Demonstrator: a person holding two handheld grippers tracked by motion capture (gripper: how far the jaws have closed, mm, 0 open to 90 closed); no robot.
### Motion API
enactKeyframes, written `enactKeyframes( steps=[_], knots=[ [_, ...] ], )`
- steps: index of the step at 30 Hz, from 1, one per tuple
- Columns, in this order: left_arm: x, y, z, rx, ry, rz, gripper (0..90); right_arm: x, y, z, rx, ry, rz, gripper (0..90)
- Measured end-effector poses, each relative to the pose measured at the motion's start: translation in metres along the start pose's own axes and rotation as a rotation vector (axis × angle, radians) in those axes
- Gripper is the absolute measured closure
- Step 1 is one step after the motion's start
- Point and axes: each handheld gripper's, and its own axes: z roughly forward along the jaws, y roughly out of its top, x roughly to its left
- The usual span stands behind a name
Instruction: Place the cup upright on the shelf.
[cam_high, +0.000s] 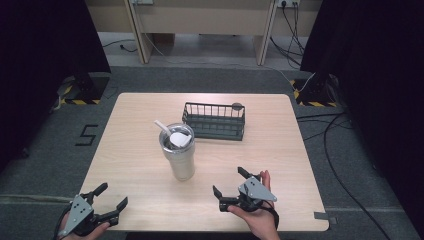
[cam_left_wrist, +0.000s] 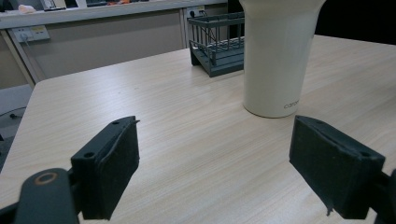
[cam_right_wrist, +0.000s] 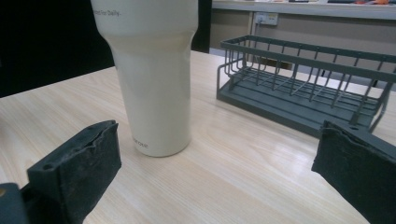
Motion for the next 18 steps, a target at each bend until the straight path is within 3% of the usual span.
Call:
enactKeyframes(
  steps=[18],
  knots=[
    [0.000,0.000,-0.002,-0.005,-0.005,0.002,15.5,0.017,0.017,0.032,0.000,0.058,-0.024,2.8]
  ],
)
